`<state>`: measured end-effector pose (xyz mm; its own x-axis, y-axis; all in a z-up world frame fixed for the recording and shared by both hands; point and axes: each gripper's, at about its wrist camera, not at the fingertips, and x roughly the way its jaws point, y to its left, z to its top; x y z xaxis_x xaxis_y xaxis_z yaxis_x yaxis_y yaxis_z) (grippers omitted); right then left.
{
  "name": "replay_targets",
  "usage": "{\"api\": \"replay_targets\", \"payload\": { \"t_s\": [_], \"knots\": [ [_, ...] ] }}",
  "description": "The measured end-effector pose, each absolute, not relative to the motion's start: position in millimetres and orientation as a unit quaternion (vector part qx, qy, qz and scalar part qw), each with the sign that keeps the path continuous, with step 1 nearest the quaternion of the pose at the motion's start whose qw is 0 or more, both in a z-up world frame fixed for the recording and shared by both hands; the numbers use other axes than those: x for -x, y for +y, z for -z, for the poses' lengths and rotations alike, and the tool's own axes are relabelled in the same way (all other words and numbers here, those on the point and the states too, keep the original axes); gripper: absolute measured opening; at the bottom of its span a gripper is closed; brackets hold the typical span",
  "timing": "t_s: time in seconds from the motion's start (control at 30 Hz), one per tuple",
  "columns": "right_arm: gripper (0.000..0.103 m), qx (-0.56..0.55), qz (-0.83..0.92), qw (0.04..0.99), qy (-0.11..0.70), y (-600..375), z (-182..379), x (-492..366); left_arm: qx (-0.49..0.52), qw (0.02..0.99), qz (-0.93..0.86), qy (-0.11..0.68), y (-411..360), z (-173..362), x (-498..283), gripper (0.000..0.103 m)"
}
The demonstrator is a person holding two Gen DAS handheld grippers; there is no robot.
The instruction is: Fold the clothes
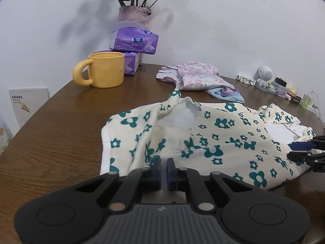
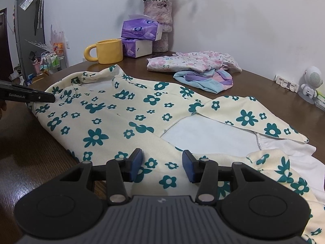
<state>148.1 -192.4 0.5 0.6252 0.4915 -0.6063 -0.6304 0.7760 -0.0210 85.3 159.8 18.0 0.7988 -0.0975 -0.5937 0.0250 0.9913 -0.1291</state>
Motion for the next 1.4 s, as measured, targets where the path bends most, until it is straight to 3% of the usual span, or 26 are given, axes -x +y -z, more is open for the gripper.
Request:
{"api": "replay_targets", "payload": {
  "t_s": [0.33, 0.4, 0.47, 0.53, 0.7, 0.97, 1.07, 1.1, 1.13, 1.17, 1.4],
  "knots": [
    [0.044, 0.112, -0.32, 0.894, 0.294, -195.2, 0.0, -147.3, 0.059, 0.947, 0.017, 0.314, 153.9, -19.3, -84.9, 0.006],
    [0.044, 0.112, -0.319, 0.894, 0.294, -195.3, 0.0, -147.4, 0.062, 0.948, 0.01, 0.313, 147.8, -23.8, -85.3, 0.011],
    [0.044, 0.112, -0.319, 0.894, 0.294, -195.4, 0.1, -147.4, 0.046, 0.953, 0.019, 0.299, 130.6, -31.5, -84.0, 0.026],
    [0.044, 0.111, -0.318, 0.894, 0.294, -195.2, 0.1, -147.2, 0.03, 0.958, 0.03, 0.284, 113.2, -39.2, -82.7, 0.031],
    [0.045, 0.111, -0.317, 0.895, 0.294, -194.6, 0.1, -147.1, -0.04, 0.959, 0.053, 0.277, 69.1, -47.4, -91.3, 0.033],
    [0.045, 0.112, -0.317, 0.895, 0.293, -194.8, 0.0, -146.4, -0.092, 0.945, -0.092, 0.301, 100.1, -51.0, -149.6, 0.035],
    [0.045, 0.113, -0.315, 0.896, 0.293, -194.7, -0.3, -146.0, -0.14, 0.932, -0.104, 0.319, 98.7, -39.3, -162.7, 0.031],
    [0.045, 0.113, -0.315, 0.896, 0.293, -194.6, -0.3, -146.0, -0.156, 0.927, -0.106, 0.323, 97.0, -34.9, -166.0, 0.024],
    [0.045, 0.113, -0.315, 0.895, 0.293, -194.6, -0.3, -146.2, -0.173, 0.922, -0.108, 0.328, 95.3, -30.5, -169.3, 0.006],
    [0.045, 0.112, -0.316, 0.895, 0.293, -194.7, -0.3, -146.5, -0.189, 0.917, -0.11, 0.332, 93.4, -26.1, -172.5, 0.003],
    [0.045, 0.108, -0.317, 0.895, 0.296, -195.8, -0.7, -146.8, -0.264, 0.898, -0.123, 0.328, 77.6, -8.2, -178.7, 0.003]
  ]
}}
